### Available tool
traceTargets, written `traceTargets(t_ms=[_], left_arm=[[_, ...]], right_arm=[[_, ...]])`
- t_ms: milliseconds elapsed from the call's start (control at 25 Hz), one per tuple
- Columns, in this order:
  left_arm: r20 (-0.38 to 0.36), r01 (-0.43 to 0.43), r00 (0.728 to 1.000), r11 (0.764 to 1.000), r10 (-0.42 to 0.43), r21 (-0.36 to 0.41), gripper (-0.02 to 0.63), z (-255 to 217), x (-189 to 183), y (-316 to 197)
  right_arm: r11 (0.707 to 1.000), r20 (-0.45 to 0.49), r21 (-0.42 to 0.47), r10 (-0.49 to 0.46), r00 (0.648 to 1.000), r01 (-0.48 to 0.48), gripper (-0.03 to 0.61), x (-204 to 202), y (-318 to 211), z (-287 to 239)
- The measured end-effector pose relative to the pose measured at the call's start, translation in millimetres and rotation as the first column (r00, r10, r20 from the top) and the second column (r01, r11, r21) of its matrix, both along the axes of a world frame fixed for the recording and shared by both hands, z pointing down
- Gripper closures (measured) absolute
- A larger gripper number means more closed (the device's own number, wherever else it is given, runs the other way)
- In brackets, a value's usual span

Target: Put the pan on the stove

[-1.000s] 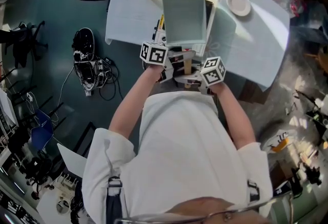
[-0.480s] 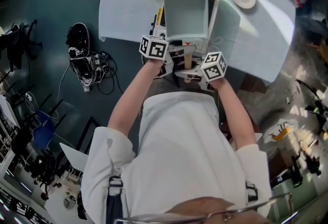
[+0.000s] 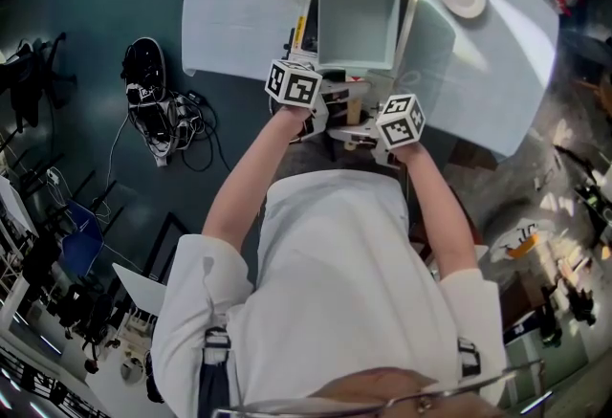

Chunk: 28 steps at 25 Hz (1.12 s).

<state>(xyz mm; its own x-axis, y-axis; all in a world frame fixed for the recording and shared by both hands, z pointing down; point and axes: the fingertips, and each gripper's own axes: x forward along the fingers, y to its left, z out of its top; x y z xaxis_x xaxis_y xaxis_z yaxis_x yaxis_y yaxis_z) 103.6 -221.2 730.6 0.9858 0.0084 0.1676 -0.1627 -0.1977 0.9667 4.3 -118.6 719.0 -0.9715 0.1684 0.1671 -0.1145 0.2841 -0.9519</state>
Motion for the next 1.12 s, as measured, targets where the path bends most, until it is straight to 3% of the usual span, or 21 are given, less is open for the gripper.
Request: traceTargets(t_ms=[440,800,1120], left_arm=[[-0.034,0.001,0.999,0.999,-0.003,-0.046,0.407,11.6,-2.4,-4.6],[-0.054,0.007,0.998,0.997,-0.012,-0.08,0.392,6.3,0.4,-11.1],[-0.027,0.028,0.999,0.996,-0.031,-0.085,0.327,5.8,0.1,-12.6]], right_arm=[[1.0,-0.014,-0.023,0.012,1.0,-0.013,0.474,-0.8,-5.4,9.4],[0.995,0.011,-0.056,0.085,0.996,-0.084,0.471,0.8,-19.5,1.7],[0.992,-0.033,-0.068,0.102,0.994,-0.104,0.351,11.8,-23.5,4.6]])
